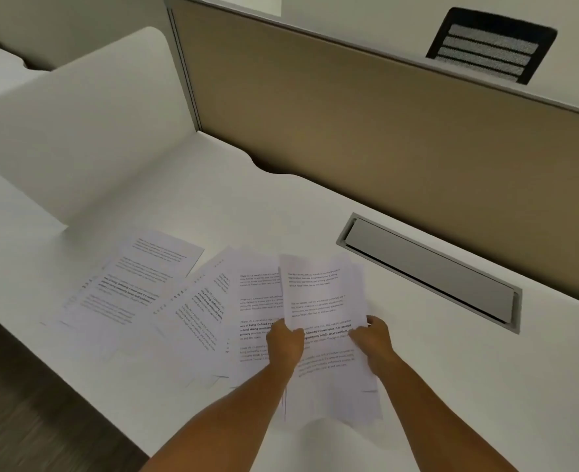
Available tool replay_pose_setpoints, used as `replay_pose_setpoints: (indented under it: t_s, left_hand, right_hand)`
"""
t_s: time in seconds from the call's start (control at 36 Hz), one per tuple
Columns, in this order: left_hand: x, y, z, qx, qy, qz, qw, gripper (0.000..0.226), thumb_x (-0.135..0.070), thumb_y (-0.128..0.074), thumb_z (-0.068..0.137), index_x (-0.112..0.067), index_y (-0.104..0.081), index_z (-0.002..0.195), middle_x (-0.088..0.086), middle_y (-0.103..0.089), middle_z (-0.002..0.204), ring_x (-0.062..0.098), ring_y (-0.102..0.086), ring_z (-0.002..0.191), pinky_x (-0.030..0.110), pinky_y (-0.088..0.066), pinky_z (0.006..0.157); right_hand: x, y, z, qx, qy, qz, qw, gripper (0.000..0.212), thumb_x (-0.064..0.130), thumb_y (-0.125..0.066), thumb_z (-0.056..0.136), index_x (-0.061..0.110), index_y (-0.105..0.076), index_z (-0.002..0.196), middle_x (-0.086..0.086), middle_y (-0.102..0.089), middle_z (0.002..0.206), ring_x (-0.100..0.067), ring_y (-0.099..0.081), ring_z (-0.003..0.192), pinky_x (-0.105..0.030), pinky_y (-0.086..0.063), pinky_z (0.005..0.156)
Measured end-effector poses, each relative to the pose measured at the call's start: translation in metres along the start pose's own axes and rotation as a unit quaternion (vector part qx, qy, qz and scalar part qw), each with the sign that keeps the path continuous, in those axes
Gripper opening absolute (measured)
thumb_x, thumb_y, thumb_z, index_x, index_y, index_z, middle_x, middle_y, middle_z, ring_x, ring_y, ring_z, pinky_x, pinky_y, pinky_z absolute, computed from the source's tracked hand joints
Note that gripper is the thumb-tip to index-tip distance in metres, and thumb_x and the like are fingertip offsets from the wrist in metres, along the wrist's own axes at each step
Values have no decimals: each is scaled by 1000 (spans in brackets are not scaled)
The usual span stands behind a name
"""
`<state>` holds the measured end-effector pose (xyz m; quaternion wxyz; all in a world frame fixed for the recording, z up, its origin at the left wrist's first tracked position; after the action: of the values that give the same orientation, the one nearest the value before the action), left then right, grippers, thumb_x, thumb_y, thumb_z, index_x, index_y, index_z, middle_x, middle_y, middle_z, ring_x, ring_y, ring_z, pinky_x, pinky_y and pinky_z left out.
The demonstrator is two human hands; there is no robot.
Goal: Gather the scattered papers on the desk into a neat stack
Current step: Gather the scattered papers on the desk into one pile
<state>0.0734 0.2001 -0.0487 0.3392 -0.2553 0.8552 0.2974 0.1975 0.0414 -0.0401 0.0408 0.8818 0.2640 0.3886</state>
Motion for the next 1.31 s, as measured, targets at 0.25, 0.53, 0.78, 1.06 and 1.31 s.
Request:
replay_pose_setpoints:
  t_s: [0.25,0.53,0.78,1.06,1.31]
  left_hand:
    - [-13,65,10,-37,-54,1,998,25,-4,-65,85,-8,-68,110,8,-72,108,11,-61,74,13,-45,53]
    - [-3,106,37,-60,-53,41,996,23,-7,-65,86,-5,-67,109,11,-71,108,16,-61,78,22,-50,61]
    - [6,112,64,-71,-13,57,996,22,-3,-54,89,-3,-65,108,12,-70,105,18,-62,77,26,-52,61]
    - [7,113,83,-77,51,228,969,37,-17,-54,90,-5,-55,126,17,-42,133,35,-39,124,46,-43,102]
    - [9,106,83,-57,37,248,966,37,-17,-57,91,-4,-50,125,19,-33,137,36,-34,124,42,-39,105]
  right_hand:
    - [26,-40,-21,34,44,-2,998,36,-2,-69,83,10,-61,115,-8,-68,102,-30,-69,95,-44,-59,87]
    - [29,-85,-30,26,39,-5,999,32,0,-73,80,14,-60,106,-3,-67,95,-20,-67,83,-24,-53,58]
    - [27,-113,-11,7,63,-82,995,14,3,-63,85,10,-65,97,-9,-71,97,-19,-67,78,-25,-54,59]
    - [29,-123,7,-85,30,-180,980,32,12,-60,88,13,-65,120,-12,-59,122,-33,-53,109,-41,-49,94]
    - [25,-129,7,-35,9,-95,995,39,16,-64,86,3,-58,122,-16,-52,126,-33,-66,96,-47,-60,86]
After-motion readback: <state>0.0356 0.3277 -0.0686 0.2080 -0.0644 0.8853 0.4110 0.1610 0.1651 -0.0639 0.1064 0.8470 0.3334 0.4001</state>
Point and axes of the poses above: each hand's wrist, its own z-axis towards the middle knuckle, its own y-axis out of the back of the hand, x = y × z, the point moved 5 cm from there along z, towards the middle knuckle
